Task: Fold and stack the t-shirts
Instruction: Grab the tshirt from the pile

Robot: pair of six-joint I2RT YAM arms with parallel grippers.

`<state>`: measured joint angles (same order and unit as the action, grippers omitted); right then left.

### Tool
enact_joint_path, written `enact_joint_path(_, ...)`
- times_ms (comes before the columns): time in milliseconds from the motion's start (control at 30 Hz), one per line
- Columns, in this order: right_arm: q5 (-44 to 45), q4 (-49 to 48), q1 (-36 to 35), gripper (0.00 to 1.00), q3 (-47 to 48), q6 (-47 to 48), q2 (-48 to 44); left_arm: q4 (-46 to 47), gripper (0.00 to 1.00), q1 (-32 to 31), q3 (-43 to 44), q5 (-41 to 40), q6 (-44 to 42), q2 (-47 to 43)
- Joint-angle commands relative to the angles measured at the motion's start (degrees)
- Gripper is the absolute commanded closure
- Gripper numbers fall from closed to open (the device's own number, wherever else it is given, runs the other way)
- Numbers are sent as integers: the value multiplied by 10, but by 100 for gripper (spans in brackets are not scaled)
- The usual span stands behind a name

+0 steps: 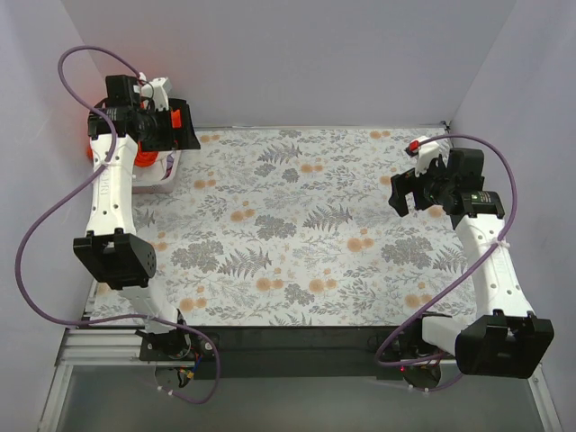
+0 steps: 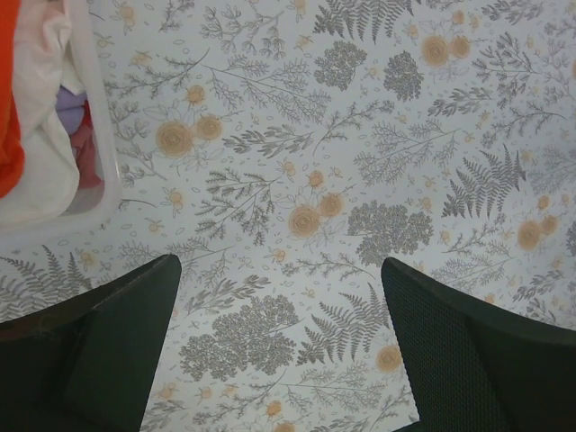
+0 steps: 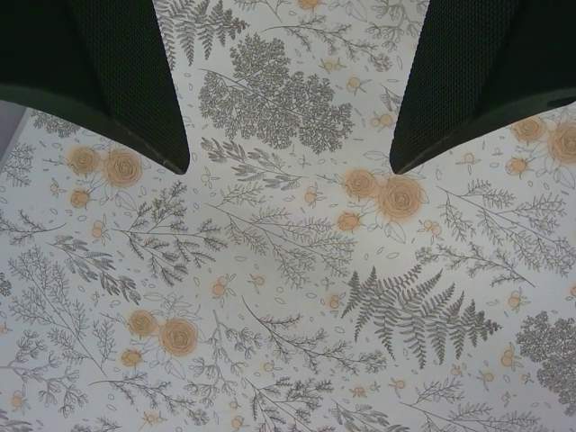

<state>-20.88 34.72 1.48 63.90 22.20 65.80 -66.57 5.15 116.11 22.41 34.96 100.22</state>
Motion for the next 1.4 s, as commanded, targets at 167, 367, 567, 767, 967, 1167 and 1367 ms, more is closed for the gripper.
enact_joint_path(167, 3, -1, 0, 2, 40, 0, 22, 3, 5, 1, 137, -82, 12, 72)
enact_joint_path(367, 3, -2, 0, 2, 50, 6, 32, 89, 5, 8, 124, -146, 8, 79)
enact_joint_path(567, 0, -1, 0, 2, 40, 18, 40, 216, 9, 76, 111, -99, 9, 95)
enact_joint_path(767, 1, -2, 1, 2, 42, 18, 50, 303, 18, 113, 133, -71, -35, 140)
enact_joint_path(967, 8, 0, 1, 2, 42, 21, 66, 338, 26, 123, 159, -75, -52, 207)
enact_joint_path(1167, 20, 1, 1, 2, 48, 23, 82, 367, 28, 123, 163, -113, -53, 263)
enact_joint_path(1367, 24, 2, 1, 2, 61, 26, 102, 388, 29, 123, 160, -177, -49, 294)
